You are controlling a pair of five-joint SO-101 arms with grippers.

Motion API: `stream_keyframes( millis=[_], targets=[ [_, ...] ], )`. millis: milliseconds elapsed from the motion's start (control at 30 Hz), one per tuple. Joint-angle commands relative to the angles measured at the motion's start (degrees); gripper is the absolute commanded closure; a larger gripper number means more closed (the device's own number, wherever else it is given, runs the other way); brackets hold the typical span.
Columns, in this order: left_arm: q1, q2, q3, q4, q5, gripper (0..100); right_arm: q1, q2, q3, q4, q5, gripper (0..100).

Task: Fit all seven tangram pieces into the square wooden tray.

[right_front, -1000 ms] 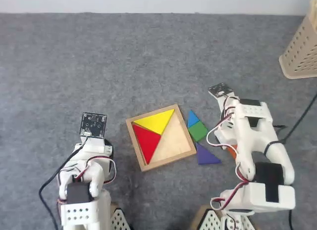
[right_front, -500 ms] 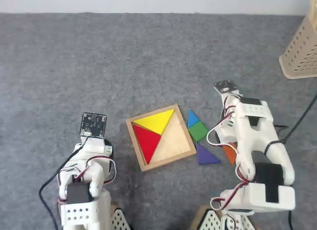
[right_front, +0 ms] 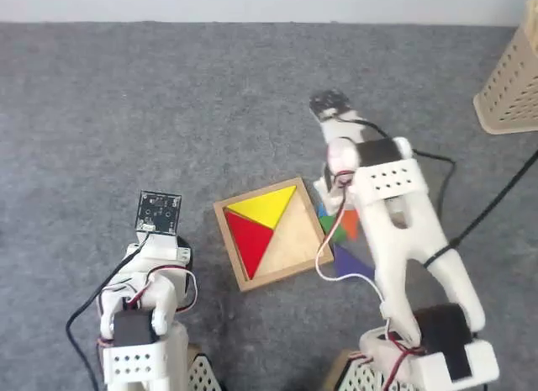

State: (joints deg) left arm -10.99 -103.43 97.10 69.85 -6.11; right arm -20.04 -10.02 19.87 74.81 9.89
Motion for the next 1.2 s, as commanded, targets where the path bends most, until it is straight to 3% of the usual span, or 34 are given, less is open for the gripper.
stream_keyframes(
  millis=[0, 400, 1000, 1167],
  targets=[
    [0.2, -1.3, -0.5, 0.2, 0.5, 93, -4.1, 1.8, -5.5, -2.6, -2.1, 99.0],
    [0.2, -1.3, -0.5, 0.2, 0.5, 93, -8.2, 18.3, -8.2, -13.5, -6.7, 99.1],
    [0.2, -1.3, -0.5, 0.2, 0.5, 93, -10.3, 21.9, -9.4, -13.7, -12.0, 98.6],
    [0.2, -1.3, -0.5, 0.2, 0.5, 93, -10.4, 21.9, -9.3, -13.6, -12.0, 90.1]
  ],
)
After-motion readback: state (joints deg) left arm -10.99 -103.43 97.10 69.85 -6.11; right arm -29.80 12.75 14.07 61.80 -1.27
